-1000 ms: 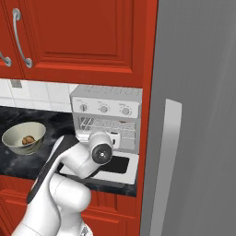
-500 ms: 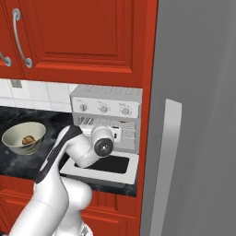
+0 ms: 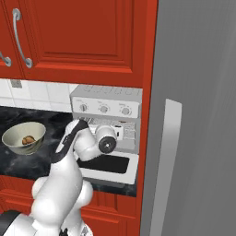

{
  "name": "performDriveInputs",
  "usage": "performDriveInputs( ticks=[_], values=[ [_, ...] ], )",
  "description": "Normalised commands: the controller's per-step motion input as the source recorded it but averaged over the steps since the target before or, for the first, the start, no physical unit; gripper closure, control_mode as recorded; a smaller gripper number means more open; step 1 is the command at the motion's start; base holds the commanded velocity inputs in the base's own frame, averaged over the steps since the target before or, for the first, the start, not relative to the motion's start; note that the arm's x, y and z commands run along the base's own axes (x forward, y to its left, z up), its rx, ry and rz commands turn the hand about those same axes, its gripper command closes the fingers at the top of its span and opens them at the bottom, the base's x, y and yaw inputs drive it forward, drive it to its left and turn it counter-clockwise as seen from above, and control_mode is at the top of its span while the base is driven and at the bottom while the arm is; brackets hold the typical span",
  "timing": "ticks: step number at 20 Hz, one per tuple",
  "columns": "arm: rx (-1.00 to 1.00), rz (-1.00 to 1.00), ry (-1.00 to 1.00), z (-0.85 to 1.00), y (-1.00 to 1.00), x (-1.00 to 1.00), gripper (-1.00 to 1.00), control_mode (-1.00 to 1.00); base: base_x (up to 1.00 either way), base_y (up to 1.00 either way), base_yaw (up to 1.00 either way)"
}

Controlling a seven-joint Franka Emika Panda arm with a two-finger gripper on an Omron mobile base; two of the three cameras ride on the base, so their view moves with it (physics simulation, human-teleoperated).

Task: Pick up the heated bread from the toaster oven and place it in the bowl. Then move the bread bowl to the dining counter.

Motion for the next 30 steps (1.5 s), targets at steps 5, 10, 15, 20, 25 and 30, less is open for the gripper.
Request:
performDriveInputs(
  ticks=[5, 10, 15, 20, 25, 30],
  values=[
    [-0.01, 0.0, -0.04, -0.16, 0.0, 0.42, -1.0, -1.0, 0.0, 0.0, 0.0],
    [-0.05, 0.0, -0.01, -0.36, 0.0, 0.32, -1.0, -1.0, 0.0, 0.0, 0.0],
    [-0.02, 0.0, 0.0, -0.22, 0.01, 0.37, -1.0, -1.0, 0.0, 0.0, 0.0],
    [0.0, 0.0, 0.0, -0.19, 0.0, 0.35, -1.0, -1.0, 0.0, 0.0, 0.0],
    [0.0, 0.0, 0.0, -0.23, 0.0, 0.35, -1.0, -1.0, 0.0, 0.0, 0.0],
    [-0.05, 0.0, 0.04, -0.2, 0.0, 0.14, -1.0, -1.0, 0.0, 0.0, 0.0]
  ],
)
